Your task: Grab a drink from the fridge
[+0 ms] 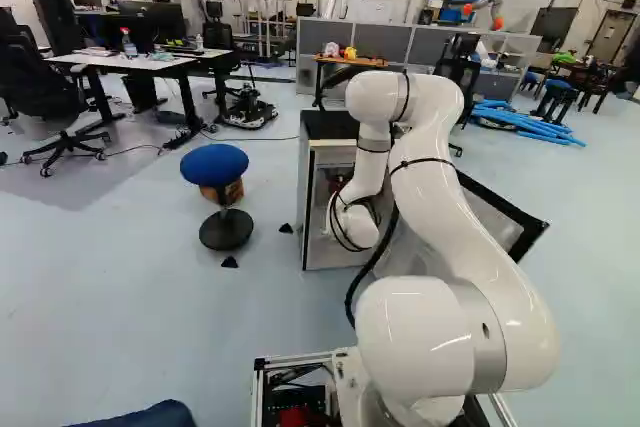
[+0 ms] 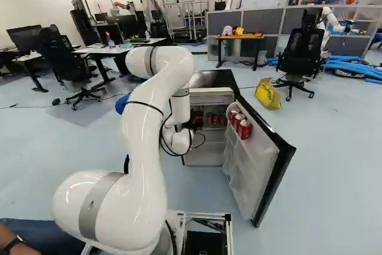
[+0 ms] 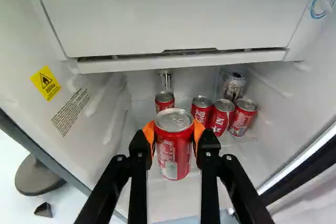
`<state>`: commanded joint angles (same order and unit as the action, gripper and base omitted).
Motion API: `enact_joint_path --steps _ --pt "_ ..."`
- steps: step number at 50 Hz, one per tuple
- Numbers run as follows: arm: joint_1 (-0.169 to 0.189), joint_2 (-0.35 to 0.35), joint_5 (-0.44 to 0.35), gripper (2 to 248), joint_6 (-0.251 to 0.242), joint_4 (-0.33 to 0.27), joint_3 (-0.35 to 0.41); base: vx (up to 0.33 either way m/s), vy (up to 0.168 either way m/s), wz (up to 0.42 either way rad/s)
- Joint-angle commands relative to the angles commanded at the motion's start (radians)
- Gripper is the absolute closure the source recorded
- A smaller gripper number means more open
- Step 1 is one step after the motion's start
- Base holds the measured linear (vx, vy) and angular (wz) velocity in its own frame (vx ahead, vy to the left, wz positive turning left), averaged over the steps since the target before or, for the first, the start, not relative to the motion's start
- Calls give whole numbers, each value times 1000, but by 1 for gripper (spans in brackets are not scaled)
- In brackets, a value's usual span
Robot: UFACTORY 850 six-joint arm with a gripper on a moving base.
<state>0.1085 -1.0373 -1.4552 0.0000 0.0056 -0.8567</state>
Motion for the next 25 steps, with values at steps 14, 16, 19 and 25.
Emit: enact_joint_path --steps 14,16,19,25 --pt "-4 88 0 156 0 0 108 0 0 0" --pt "-4 100 0 156 0 0 123 0 0 0" --pt "-5 119 0 156 0 0 145 0 0 0" --pt "-8 157 0 156 0 0 189 0 0 0"
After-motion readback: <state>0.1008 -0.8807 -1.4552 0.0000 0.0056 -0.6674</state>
